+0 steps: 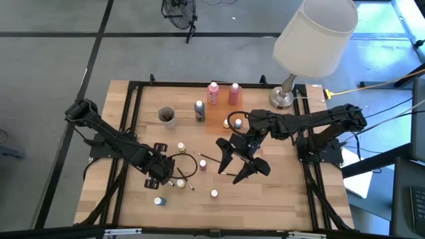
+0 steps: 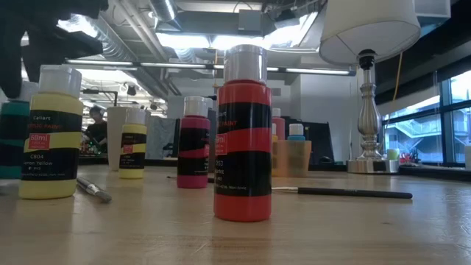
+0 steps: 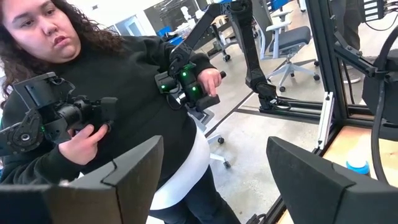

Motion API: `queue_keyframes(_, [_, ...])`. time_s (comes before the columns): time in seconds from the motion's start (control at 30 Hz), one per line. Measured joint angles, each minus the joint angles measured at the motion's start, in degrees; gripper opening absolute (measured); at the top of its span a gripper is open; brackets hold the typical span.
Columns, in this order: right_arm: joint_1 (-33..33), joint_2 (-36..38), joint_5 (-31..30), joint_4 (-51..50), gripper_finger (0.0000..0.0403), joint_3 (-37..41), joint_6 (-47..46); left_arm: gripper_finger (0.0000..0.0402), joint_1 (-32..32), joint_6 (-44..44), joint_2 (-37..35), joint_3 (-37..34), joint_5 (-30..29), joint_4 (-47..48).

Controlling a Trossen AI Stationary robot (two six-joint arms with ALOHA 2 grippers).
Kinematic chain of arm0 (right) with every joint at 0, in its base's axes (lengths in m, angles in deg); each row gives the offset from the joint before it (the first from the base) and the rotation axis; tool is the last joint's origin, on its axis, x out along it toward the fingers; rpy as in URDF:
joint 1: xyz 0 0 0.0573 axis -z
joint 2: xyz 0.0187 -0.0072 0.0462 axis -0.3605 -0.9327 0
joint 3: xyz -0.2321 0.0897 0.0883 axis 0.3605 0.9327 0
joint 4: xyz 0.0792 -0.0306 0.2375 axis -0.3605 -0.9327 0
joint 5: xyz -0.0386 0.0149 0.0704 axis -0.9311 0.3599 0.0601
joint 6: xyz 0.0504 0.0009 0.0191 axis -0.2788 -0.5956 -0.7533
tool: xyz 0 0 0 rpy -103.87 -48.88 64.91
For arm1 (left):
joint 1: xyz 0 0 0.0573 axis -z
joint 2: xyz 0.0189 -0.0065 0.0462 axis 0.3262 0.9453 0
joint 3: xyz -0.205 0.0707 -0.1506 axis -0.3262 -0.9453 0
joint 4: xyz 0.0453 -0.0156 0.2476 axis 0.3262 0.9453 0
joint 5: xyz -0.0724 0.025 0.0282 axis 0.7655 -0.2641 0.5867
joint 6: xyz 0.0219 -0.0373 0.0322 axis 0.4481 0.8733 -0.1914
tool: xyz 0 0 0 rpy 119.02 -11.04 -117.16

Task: Pick & Place Paint Supplies
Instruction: Put the small green paint bottle into the orange bin

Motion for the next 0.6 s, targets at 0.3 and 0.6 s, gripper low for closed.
queue_keyframes(0.3, [0.00, 0.00, -0.02, 0.00, 0.0291, 0.00, -1.22, 0.0118, -0.31, 0.77, -0.28, 0.23, 2.39, 1.44])
queue_keyframes(0.6, [0.00, 0.00, -0.02, 0.41, 0.0291, 0.00, -1.22, 0.0118, -0.37, 0.74, -0.31, 7.46, -0.99, 12.16])
